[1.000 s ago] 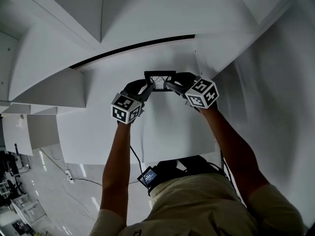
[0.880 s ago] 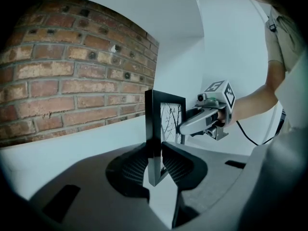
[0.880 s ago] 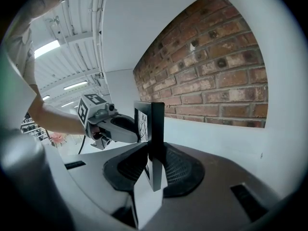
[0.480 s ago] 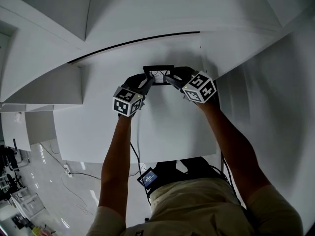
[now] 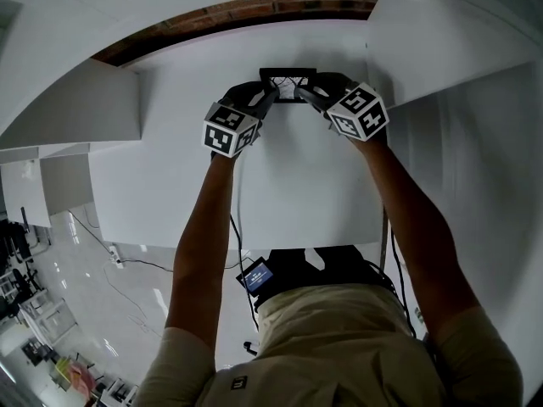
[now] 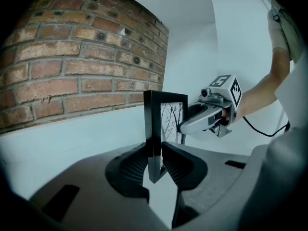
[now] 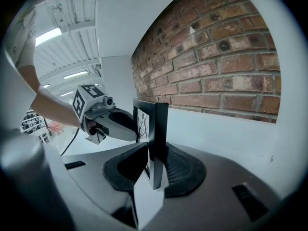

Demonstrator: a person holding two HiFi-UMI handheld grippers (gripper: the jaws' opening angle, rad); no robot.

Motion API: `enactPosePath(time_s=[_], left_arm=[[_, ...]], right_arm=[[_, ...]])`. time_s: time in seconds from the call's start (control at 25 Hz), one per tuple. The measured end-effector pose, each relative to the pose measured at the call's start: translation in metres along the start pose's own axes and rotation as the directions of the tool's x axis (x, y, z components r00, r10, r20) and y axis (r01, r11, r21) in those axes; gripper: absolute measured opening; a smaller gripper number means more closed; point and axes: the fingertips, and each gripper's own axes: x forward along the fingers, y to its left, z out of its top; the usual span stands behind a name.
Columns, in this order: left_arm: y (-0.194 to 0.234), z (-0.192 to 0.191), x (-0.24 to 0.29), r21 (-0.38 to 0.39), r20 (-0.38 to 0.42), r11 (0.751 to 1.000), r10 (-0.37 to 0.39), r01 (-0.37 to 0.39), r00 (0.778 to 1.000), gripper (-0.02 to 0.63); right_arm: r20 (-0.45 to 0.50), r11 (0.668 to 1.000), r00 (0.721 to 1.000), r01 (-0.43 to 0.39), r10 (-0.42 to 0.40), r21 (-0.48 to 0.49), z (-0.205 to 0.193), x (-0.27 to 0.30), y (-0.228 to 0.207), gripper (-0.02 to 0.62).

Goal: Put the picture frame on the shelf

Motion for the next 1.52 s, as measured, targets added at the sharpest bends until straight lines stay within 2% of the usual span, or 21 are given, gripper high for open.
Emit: enactPosePath(time_s=[0.24, 0.56, 1.04, 1.2, 1.52], left_arm=[[0.004, -0.002, 0.001, 0.012, 0.009, 0.999, 0.030, -0.030, 1.000, 0.083], [-0.005, -0.010, -0.005, 0.076, 0.033, 0.996, 0.033, -0.035, 0.999, 0.083], [-0.013, -0.015, -0.011, 0.198, -0.013, 0.980, 0.028, -0.025, 1.000, 0.087], [-0.010, -0.012, -0.015, 0.201, -0.006, 0.979, 0.038, -0.036, 0.999, 0.094], [-0.012, -0.014, -0.018, 0.195, -0.013, 0.981, 0.013, -0.010, 1.000, 0.094]], right_arm=[[0.003, 0.999, 1.000, 0.009, -0.009, -0.044, -0.001, 0.004, -0.001, 0.087], [0.000, 0.997, 1.000, 0.017, -0.017, -0.077, -0.006, 0.000, 0.011, 0.087], [-0.062, 0.991, 0.998, 0.021, -0.030, -0.132, -0.016, 0.002, 0.023, 0.106], [-0.071, 0.989, 0.997, 0.025, -0.035, -0.143, -0.014, 0.002, 0.023, 0.120], [-0.076, 0.988, 0.996, 0.036, -0.048, -0.148, -0.012, 0.002, 0.024, 0.141]])
